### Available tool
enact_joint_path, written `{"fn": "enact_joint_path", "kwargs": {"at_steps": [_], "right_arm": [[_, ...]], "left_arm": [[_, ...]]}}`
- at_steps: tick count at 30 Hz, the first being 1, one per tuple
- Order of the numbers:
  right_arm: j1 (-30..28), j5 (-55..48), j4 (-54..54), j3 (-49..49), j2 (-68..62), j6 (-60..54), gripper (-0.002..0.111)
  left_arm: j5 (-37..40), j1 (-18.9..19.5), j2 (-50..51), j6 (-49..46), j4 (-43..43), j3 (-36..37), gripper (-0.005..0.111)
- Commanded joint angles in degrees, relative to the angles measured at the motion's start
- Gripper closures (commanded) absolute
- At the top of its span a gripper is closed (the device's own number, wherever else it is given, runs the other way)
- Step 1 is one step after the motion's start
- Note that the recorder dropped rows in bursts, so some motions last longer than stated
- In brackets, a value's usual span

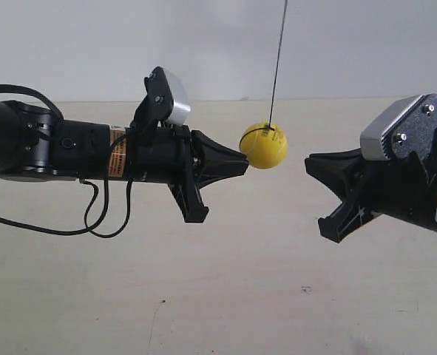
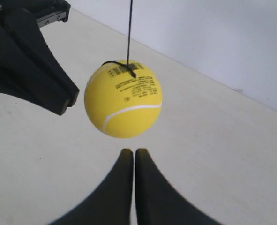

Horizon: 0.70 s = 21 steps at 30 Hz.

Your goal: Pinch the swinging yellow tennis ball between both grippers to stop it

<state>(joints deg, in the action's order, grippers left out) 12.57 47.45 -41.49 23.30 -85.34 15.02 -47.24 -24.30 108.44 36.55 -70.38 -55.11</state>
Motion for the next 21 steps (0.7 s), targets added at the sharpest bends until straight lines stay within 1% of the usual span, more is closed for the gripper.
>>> {"fn": "enact_joint_path", "kwargs": {"at_steps": [1,4,9,12,17,21], "right_arm": [[0.0,-2.51,0.37,2.18,0.07,-1.72,0.108],[0.0,-5.5,0.37,3.67,0.07,-1.87,0.108],[0.0,-5.87,0.14,4.15,0.07,-2.73,0.108],[0.0,-5.87,-0.17,4.15,0.07,-2.73,0.108],[0.0,-5.67,-4.08,4.15,0.07,0.21,0.108],[0.0,-5.45,-6.0,4.15,0.07,1.42,0.108]], "left_arm": [[-0.08,-0.32,-0.07,-2.26,1.19,-0.22,0.102],[1.74,-0.32,-0.07,-2.77,3.9,-0.22,0.102],[5.79,-0.32,-0.07,-4.98,6.56,-0.22,0.102],[6.17,-0.32,-0.07,-5.12,6.54,-0.22,0.102],[4.15,-0.32,-0.07,-3.07,4.85,-0.33,0.102],[2.66,-0.32,-0.07,3.45,-2.5,-2.22,0.102]]}}
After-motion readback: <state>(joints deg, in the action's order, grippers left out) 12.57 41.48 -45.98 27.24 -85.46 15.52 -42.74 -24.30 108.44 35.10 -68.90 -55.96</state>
